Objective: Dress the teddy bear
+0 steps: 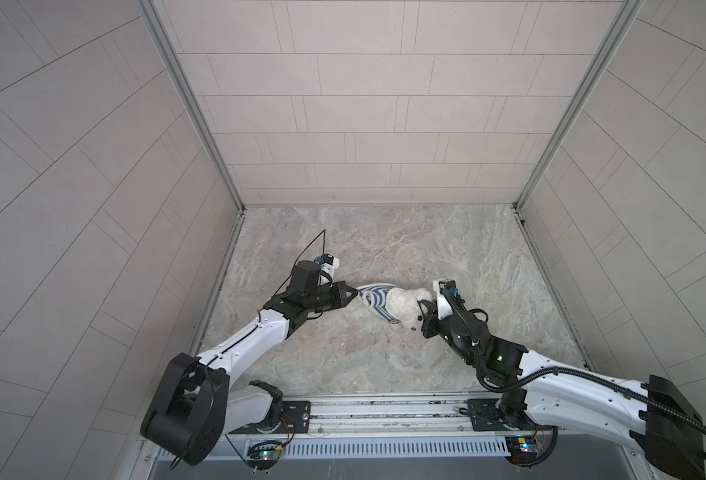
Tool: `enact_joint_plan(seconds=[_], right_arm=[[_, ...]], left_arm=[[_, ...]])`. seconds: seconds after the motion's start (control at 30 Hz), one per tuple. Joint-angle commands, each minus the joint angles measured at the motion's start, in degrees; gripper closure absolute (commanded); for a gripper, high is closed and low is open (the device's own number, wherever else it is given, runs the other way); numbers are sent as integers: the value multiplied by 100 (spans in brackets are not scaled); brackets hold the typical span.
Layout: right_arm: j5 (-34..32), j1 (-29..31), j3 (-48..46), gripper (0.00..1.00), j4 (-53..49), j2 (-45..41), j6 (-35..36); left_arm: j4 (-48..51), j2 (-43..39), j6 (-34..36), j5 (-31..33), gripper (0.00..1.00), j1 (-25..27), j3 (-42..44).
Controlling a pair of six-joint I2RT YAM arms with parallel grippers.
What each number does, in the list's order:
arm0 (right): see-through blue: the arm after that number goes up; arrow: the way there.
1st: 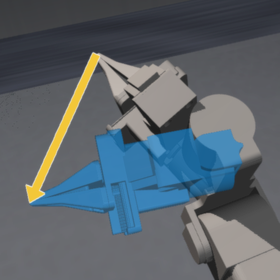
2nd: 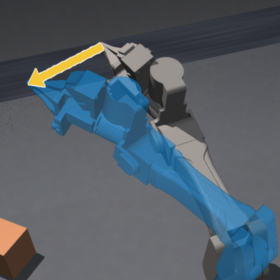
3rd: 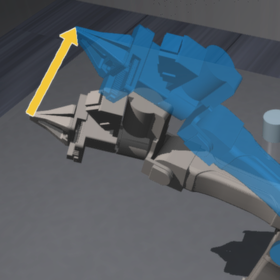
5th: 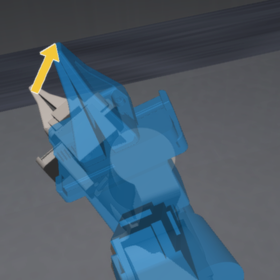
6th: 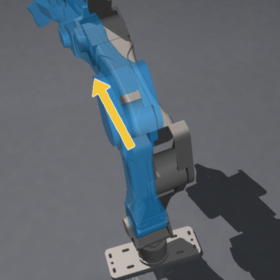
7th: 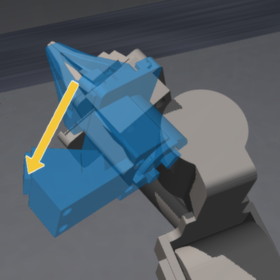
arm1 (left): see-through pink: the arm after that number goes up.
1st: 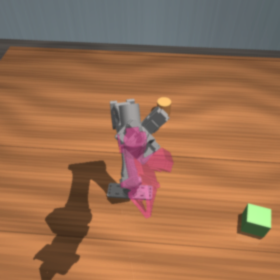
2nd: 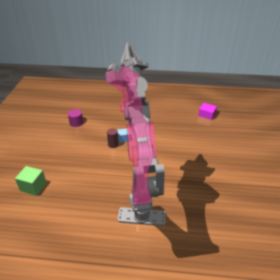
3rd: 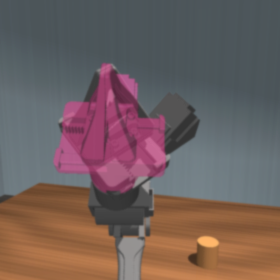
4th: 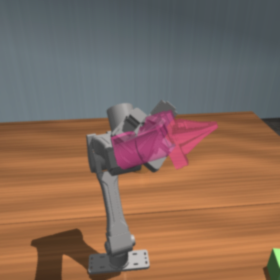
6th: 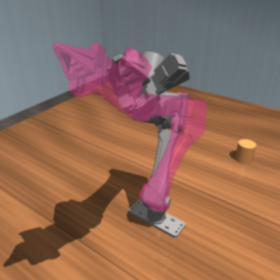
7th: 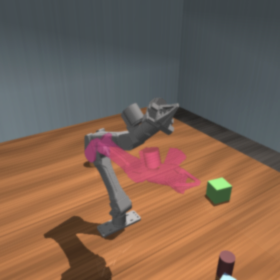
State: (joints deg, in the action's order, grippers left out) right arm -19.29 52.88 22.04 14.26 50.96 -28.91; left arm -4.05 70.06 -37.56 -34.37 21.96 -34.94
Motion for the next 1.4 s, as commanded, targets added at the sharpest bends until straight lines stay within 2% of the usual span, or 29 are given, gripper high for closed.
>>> enact_joint_plan(seconds=[0.0,0.23,0.4,0.5,0.7,1.07,1.2,1.37], right_arm=[[-251,-15,37,100,-83,-142,52],[-260,-13,54,100,-42,-143,69],[-238,-13,59,100,55,-69,85],[-232,-9,68,100,133,-13,80],[-141,-6,224,100,86,69,131],[-6,-6,299,100,187,244,52],[47,-5,379,100,167,286,85],[39,3,357,100,208,274,78]], left_arm=[[-185,-63,-152,367,100,-180,167],[-540,-32,-490,476,100,-234,426],[-618,-41,-394,422,100,-194,403],[-511,174,-66,108,100,-28,131],[-518,255,128,121,100,354,-28],[-997,441,-22,-14,100,634,-215],[-1420,473,-212,-139,100,969,-216],[-1438,482,-223,-123,100,1242,-293]])
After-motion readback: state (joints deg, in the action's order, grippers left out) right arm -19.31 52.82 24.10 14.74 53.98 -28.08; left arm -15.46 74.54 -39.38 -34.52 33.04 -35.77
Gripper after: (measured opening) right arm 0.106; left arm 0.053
